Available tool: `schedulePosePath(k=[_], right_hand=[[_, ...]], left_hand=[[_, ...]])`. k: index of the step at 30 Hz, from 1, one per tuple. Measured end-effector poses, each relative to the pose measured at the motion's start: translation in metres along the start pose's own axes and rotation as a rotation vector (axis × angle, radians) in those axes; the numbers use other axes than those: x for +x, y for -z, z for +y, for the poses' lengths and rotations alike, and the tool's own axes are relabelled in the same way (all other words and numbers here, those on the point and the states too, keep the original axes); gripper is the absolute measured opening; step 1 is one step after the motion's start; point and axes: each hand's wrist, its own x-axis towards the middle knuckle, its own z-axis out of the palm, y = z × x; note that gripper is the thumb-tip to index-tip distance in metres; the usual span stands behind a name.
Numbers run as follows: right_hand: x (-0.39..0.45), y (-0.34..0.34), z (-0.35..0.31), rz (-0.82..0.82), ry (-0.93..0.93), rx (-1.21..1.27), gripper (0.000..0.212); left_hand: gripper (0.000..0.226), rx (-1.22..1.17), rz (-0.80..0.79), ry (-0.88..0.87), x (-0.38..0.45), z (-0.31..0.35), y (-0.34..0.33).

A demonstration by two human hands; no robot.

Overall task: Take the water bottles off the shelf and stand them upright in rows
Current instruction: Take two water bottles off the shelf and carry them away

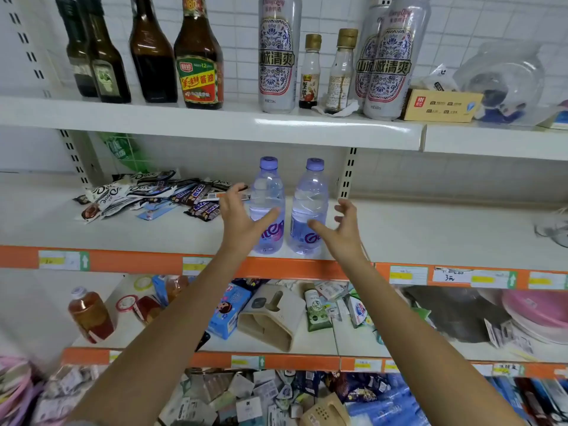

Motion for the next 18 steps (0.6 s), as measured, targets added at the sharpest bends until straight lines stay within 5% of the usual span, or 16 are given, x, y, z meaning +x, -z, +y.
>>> schedulePosePath(k=[2,4,8,18], right_hand=[[0.007,-0.009,-0.003,-0.058,-0.053,0.014,0.079],[0.016,-0.020,-0.001,-0.132,-0.078,0.042,0.057],[0.023,-0.032,0.014,-0.122,-0.112,0.026,0.069],[-0.025,0.004,-0.009,0.002,0.039,-0.053,0.064]], left_hand=[[0.091,0.038,-0.050,0.116,0.007,0.000,-0.007],[0.095,-0.008,-0.115,0.182,0.011,-0.005,-0.016],[0.071,-0.038,-0.120,0.216,0.011,-0.009,-0.021],[0.057,-0.108,-0.239,0.041,-0.006,0.009,-0.009]])
